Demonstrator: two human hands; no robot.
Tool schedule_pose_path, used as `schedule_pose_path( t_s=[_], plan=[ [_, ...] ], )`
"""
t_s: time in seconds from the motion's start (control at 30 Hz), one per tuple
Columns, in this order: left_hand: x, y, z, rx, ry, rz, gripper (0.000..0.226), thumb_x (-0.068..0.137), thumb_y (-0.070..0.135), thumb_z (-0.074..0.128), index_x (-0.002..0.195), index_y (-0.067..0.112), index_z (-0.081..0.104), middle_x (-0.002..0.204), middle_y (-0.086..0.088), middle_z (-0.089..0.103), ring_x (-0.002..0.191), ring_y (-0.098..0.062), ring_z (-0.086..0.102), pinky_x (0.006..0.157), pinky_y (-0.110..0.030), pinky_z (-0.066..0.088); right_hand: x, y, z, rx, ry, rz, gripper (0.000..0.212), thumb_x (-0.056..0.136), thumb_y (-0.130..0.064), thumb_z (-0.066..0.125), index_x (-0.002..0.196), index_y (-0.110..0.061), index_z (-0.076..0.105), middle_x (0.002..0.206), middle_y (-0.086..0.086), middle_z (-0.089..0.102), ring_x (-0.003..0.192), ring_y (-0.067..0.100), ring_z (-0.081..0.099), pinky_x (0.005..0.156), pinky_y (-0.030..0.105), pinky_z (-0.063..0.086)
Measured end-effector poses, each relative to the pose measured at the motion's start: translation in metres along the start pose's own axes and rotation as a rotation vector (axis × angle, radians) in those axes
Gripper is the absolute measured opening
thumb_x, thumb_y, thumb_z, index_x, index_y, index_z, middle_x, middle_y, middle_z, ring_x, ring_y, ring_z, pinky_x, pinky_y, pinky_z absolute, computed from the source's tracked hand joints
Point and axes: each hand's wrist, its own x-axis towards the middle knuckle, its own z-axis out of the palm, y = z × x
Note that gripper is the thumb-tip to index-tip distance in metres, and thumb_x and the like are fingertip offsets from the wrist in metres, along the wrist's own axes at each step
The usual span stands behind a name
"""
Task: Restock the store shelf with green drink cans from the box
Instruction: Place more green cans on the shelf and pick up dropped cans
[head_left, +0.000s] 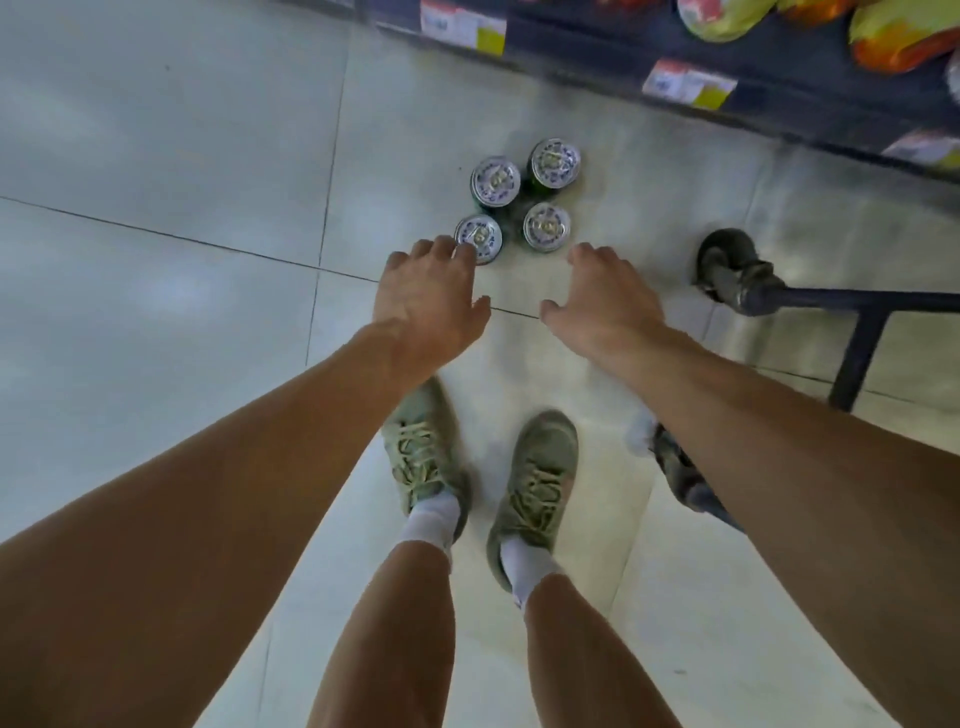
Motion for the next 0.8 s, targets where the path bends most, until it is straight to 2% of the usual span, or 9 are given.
schedule_pose_path(
  t_s=[0.1,0.23,0.43,0.53,0.7,0.8],
  plan=[
    [0.030,-0.001,0.021,0.004,0.016,-0.001,0.050,0.093,0.042,0.051,0.132,0.011,0.045,0.129,-0.009,0.052,0.118,-0.029,0.049,0.096,-0.041,0.039,0.028,0.008,0.019,-0.019,0.067,-0.049,0.054,0.089,-0.036,0.062,0.133,-0.013,0.042,0.133,0.009,0.046,0.125,0.029,0.044,0.094,0.041,0.041],
    [0.063,0.000,0.040,-0.043,0.026,-0.008,0.056,0.093,0.036,0.055,0.138,0.011,0.034,0.133,-0.009,0.049,0.122,-0.029,0.046,0.098,-0.041,0.038,0.062,0.018,0.036,-0.053,0.145,-0.079,0.057,0.087,-0.036,0.067,0.132,-0.012,0.041,0.130,0.009,0.045,0.122,0.030,0.044,0.091,0.042,0.041],
    [0.098,0.002,0.061,-0.111,-0.022,-0.033,0.072,0.088,0.035,0.065,0.142,0.009,0.025,0.137,-0.010,0.040,0.124,-0.030,0.044,0.095,-0.042,0.042,0.098,0.019,0.056,-0.074,0.204,-0.143,0.077,0.084,-0.036,0.071,0.145,-0.016,0.028,0.139,0.006,0.038,0.124,0.028,0.043,0.089,0.040,0.043],
    [0.107,-0.004,0.068,-0.147,-0.027,-0.027,0.071,0.086,0.028,0.069,0.140,0.008,0.028,0.134,-0.012,0.038,0.118,-0.032,0.047,0.093,-0.040,0.043,0.110,0.016,0.063,0.001,0.217,-0.110,0.086,0.082,-0.037,0.074,0.149,-0.016,0.024,0.141,0.006,0.036,0.124,0.028,0.045,0.088,0.041,0.045],
    [0.117,-0.012,0.078,-0.165,-0.042,0.002,0.066,0.086,0.018,0.070,0.138,0.007,0.031,0.135,-0.013,0.039,0.117,-0.033,0.048,0.094,-0.037,0.042,0.125,0.016,0.073,0.072,0.218,-0.073,0.084,0.084,-0.033,0.074,0.149,-0.017,0.024,0.139,0.006,0.041,0.122,0.029,0.048,0.082,0.036,0.043],
    [0.123,-0.013,0.083,-0.196,-0.009,-0.001,0.060,0.087,0.012,0.068,0.135,0.007,0.033,0.134,-0.013,0.042,0.117,-0.032,0.048,0.093,-0.036,0.041,0.134,0.017,0.076,0.140,0.255,-0.060,0.070,0.085,-0.028,0.073,0.142,-0.017,0.034,0.133,0.006,0.047,0.117,0.031,0.052,0.076,0.033,0.037]
  ],
)
